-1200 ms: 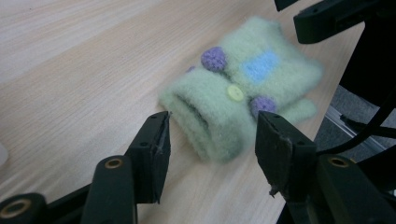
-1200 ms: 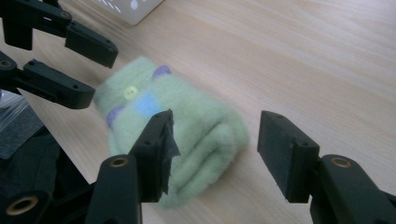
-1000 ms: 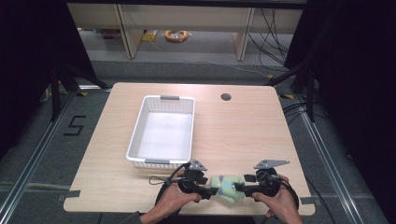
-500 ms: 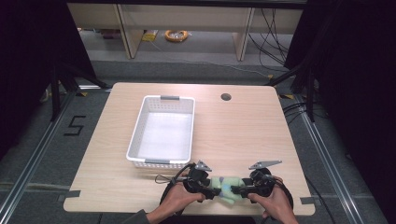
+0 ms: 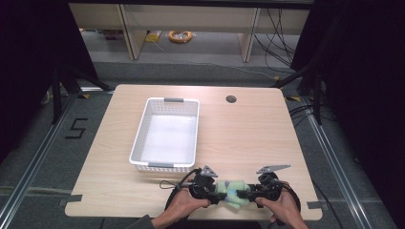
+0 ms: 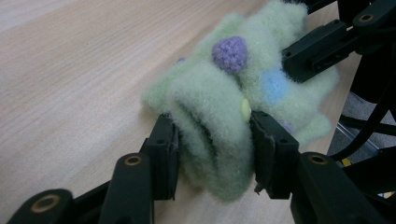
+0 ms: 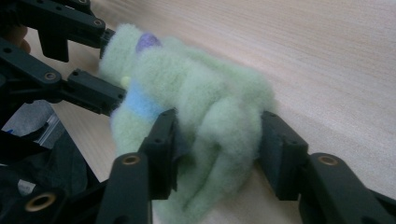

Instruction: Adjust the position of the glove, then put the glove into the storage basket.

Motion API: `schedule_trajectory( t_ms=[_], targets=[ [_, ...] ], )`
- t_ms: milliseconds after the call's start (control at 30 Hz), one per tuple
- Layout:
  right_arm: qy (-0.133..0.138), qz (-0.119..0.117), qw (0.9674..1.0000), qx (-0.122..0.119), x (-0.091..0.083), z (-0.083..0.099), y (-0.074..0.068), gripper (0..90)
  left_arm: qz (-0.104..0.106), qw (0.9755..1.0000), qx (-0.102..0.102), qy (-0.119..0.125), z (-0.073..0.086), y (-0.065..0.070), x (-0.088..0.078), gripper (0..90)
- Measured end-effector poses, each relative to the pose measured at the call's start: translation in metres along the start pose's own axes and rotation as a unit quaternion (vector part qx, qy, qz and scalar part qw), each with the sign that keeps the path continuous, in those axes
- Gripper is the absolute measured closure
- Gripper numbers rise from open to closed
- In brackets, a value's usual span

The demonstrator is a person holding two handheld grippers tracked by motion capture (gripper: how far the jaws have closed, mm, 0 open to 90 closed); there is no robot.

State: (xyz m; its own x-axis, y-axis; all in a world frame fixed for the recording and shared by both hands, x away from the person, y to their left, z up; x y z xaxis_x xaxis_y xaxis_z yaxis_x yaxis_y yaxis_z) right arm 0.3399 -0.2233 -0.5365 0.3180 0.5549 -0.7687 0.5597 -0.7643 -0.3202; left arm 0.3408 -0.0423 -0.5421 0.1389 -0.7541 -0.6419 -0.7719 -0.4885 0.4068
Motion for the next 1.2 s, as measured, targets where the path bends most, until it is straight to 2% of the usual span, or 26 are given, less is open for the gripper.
schedule_trajectory(
  t_ms=[133, 300, 367, 400, 567, 633, 867, 933, 1000, 1033, 1067, 1100, 1133, 1167, 1200],
  targets=[
    [0.001, -0.004, 1.0, -0.008, -0.001, 0.0, -0.002, 60.7, 0.0, 1.0, 0.005, -0.001, 0.001, 0.002, 0.0, 60.8],
    [0.008, 0.002, 0.9998, -0.017, -0.002, 0.0, -0.005, 65.8, 0.003, 1.0, 0.002, 0.005, 0.003, 0.002, 0.0, 65.2],
    [0.008, 0.006, 0.9998, -0.019, -0.003, 0.0, -0.005, 66.1, 0.001, 0.9999, 0.009, 0.005, 0.003, 0.003, 0.0, 65.7],
    [0.012, -0.007, 0.9996, -0.024, -0.001, -0.001, -0.005, 66.8, -0.001, 0.9999, 0.013, 0.004, 0.003, 0.004, -0.001, 66.8],
    [0.013, 0.0, 0.9996, -0.023, -0.003, -0.001, -0.004, 68.2, 0.0, 0.9999, 0.015, 0.003, 0.003, 0.004, -0.002, 67.6],
    [0.016, -0.01, 0.9994, -0.029, -0.003, -0.002, -0.005, 69.7, -0.004, 0.9998, 0.019, 0.006, 0.003, 0.005, -0.002, 68.2],
    [0.02, -0.003, 0.999, -0.039, -0.007, -0.004, -0.01, 71.8, -0.003, 0.9996, 0.028, 0.008, 0.004, 0.008, -0.005, 69.4],
    [0.021, 0.0, 0.9988, -0.044, -0.007, -0.005, -0.011, 72.1, 0.001, 0.9997, 0.024, 0.009, 0.004, 0.008, -0.006, 69.7],
    [0.019, -0.001, 0.9992, -0.036, -0.008, -0.005, -0.014, 72.2, 0.002, 0.9996, 0.028, 0.01, 0.004, 0.008, -0.008, 69.8],
    [0.022, 0.001, 0.9985, -0.049, -0.008, -0.006, -0.012, 72.2, 0.002, 0.9996, 0.025, 0.011, 0.004, 0.009, -0.008, 69.9],
    [0.02, -0.004, 0.9986, -0.048, -0.009, -0.006, -0.012, 72.2, 0.003, 0.9996, 0.025, 0.011, 0.004, 0.009, -0.009, 69.9],
    [0.019, -0.014, 0.9991, -0.033, -0.008, -0.006, -0.015, 72.3, 0.004, 0.9996, 0.023, 0.014, 0.003, 0.01, -0.01, 70.0],
    [0.026, -0.003, 0.9989, -0.038, -0.01, -0.008, -0.014, 72.4, 0.003, 0.9995, 0.027, 0.014, 0.003, 0.01, -0.01, 70.0],
    [0.026, -0.003, 0.9989, -0.038, -0.01, -0.008, -0.014, 72.4, 0.004, 0.9995, 0.028, 0.013, 0.003, 0.01, -0.011, 70.0],
    [0.026, -0.001, 0.9985, -0.048, -0.011, -0.008, -0.013, 72.4, 0.006, 0.9995, 0.026, 0.015, 0.002, 0.01, -0.012, 70.0]
  ],
)
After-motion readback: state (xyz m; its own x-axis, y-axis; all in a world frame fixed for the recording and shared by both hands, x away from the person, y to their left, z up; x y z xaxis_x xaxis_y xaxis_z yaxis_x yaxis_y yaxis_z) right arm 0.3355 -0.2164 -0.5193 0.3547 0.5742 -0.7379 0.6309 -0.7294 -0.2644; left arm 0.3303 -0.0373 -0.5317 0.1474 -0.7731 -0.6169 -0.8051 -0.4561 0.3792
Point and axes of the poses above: each handheld gripper's, and its own axes: x roughly forward along the jaws, z roughly out of its underside, y roughly to its right, the point moved 5 cm from there along x, roughly forward along the jaws, and after that the axes turned 6 degrees about z, right-handed, at the moved point
